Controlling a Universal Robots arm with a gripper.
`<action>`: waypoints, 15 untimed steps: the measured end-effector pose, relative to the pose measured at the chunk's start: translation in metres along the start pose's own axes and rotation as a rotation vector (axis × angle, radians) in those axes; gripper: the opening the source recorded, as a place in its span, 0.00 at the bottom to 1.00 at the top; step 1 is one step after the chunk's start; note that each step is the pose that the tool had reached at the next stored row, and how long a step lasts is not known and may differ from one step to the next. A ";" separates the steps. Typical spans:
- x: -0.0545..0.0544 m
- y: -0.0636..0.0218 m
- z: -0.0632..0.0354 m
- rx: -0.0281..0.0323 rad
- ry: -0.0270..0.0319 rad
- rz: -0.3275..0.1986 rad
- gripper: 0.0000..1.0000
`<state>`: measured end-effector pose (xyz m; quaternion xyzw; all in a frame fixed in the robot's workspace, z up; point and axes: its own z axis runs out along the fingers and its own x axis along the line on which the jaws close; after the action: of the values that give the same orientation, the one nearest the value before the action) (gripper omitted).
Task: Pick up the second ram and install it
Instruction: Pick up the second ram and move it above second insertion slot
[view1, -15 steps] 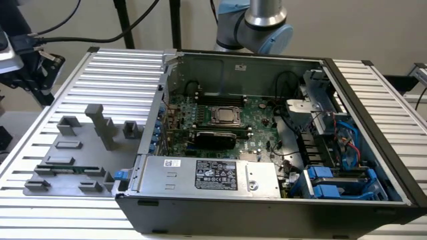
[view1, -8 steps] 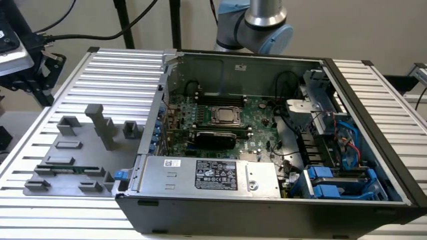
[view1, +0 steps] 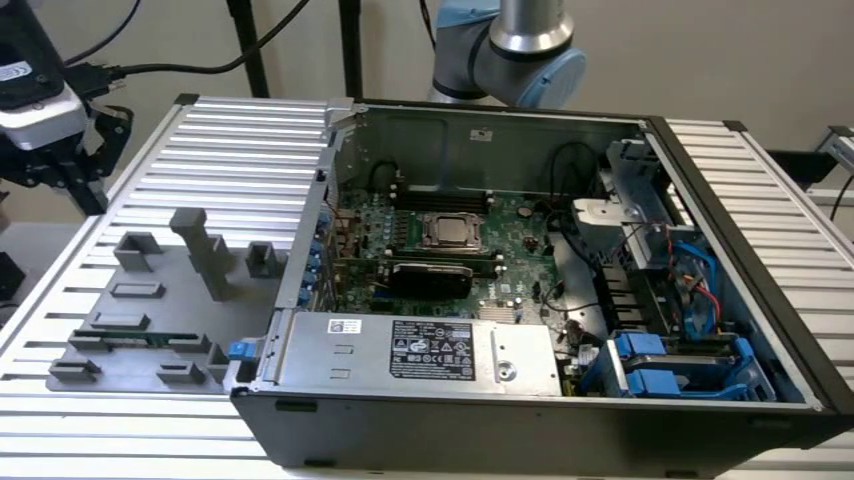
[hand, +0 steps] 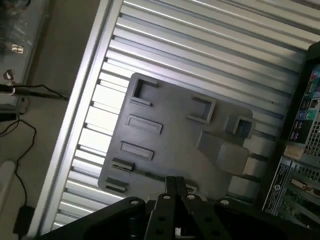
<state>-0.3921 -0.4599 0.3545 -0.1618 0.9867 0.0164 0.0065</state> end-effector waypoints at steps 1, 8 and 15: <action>0.000 0.0000 0.0004 -0.0003 0.0005 -0.018 0.11; 0.000 -0.0001 0.0031 -0.0026 0.0044 -0.145 0.11; 0.000 -0.0002 0.0059 -0.0049 0.0083 -0.273 0.11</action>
<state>-0.3920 -0.4599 0.3486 -0.2946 0.9555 0.0171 0.0042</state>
